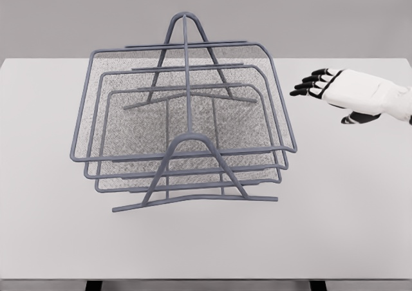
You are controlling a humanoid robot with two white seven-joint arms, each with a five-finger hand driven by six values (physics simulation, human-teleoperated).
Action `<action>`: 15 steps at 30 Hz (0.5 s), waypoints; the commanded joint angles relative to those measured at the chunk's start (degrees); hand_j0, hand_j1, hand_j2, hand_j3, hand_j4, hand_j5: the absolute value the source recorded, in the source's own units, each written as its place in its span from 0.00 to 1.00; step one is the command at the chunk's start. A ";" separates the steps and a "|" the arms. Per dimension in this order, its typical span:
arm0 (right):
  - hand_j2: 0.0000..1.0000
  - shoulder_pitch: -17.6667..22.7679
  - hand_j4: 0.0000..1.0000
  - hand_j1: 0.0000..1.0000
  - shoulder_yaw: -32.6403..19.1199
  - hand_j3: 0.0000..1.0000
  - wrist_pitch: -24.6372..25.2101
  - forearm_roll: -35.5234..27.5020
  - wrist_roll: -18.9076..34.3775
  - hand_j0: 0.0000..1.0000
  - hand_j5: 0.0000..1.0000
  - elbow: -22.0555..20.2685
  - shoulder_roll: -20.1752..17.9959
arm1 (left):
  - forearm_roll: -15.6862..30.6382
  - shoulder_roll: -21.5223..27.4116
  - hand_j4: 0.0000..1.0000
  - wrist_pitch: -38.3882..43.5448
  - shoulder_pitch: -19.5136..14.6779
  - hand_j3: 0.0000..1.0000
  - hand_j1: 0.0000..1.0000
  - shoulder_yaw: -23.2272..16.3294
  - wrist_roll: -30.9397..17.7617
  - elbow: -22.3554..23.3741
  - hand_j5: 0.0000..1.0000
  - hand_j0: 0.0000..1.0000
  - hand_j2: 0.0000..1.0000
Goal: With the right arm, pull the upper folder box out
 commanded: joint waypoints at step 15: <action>1.00 -4.22 1.00 1.00 2.68 1.00 -1.08 -0.55 0.02 1.00 1.00 -0.49 9.53 | -0.01 0.00 1.00 -0.01 0.00 1.00 1.00 -0.02 0.03 -0.02 1.00 1.00 1.00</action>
